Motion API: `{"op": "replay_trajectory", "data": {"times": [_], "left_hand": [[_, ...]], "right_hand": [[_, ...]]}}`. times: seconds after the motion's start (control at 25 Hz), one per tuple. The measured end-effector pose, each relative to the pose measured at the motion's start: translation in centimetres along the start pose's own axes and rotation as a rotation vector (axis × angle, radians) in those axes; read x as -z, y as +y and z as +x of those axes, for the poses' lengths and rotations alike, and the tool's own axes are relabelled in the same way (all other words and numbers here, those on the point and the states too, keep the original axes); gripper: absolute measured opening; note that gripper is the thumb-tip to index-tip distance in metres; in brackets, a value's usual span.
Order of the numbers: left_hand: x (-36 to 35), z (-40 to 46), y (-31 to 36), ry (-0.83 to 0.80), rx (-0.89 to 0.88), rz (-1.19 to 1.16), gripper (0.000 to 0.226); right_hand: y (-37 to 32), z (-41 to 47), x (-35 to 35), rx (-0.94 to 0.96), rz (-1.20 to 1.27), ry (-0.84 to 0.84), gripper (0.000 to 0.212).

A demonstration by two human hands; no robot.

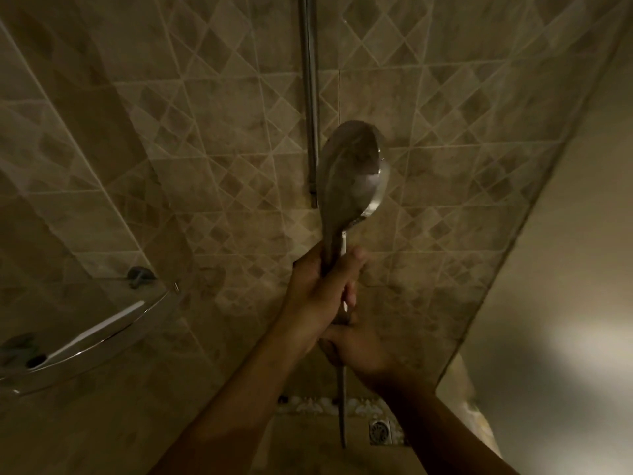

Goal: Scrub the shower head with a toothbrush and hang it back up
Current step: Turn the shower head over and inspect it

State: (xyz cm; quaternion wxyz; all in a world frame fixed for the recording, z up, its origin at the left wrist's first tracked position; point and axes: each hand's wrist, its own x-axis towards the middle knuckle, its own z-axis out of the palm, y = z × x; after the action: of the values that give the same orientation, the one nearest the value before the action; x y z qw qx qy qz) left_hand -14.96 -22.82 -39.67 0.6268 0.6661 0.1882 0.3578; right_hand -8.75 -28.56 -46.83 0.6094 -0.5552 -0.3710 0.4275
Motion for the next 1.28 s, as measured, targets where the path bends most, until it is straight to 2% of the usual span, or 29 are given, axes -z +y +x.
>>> {"op": "replay_trajectory", "data": {"times": [0.12,0.24,0.4,0.56,0.64,0.72,0.92,1.0,1.08,1.16,1.28], "left_hand": [[0.3,0.5,-0.6,-0.038,0.121,-0.152,0.025],[1.4,0.3,-1.0,-0.088,0.081,-0.182,0.025],[3.1,0.2,0.1,-0.229,-0.024,0.002,0.032],[3.0,0.6,1.7,-0.137,-0.111,0.148,0.036],[3.0,1.1,1.6,-0.114,-0.17,0.252,0.035],[3.3,1.7,1.1,-0.16,-0.215,0.285,0.038],[2.5,2.0,0.1,-0.285,-0.194,0.154,0.012],[1.8,1.8,0.0,-0.281,-0.162,0.028,0.016],[1.0,1.5,-0.2,-0.264,-0.138,-0.101,0.021],[0.2,1.1,0.0,-0.195,-0.078,-0.101,0.025],[-0.6,1.0,0.0,-0.089,-0.024,-0.014,0.058]], "right_hand": [[0.5,0.2,0.7,-0.056,0.007,0.012,0.051],[1.0,0.6,1.3,-0.094,0.008,0.06,0.046],[1.0,0.5,1.6,-0.083,0.019,0.071,0.028],[0.7,0.0,1.6,-0.105,-0.008,0.044,0.052],[0.4,-0.1,1.3,-0.075,-0.033,-0.015,0.055],[0.2,-0.1,1.2,-0.029,-0.056,-0.061,0.056],[0.1,-0.1,1.1,0.017,-0.05,-0.147,0.046],[0.2,-0.1,1.0,0.021,-0.023,-0.169,0.042],[0.4,-0.1,1.1,0.02,-0.026,-0.153,0.047],[0.5,0.0,1.1,0.045,-0.034,-0.103,0.049],[0.5,-0.2,0.8,0.038,-0.017,-0.065,0.036]]}}
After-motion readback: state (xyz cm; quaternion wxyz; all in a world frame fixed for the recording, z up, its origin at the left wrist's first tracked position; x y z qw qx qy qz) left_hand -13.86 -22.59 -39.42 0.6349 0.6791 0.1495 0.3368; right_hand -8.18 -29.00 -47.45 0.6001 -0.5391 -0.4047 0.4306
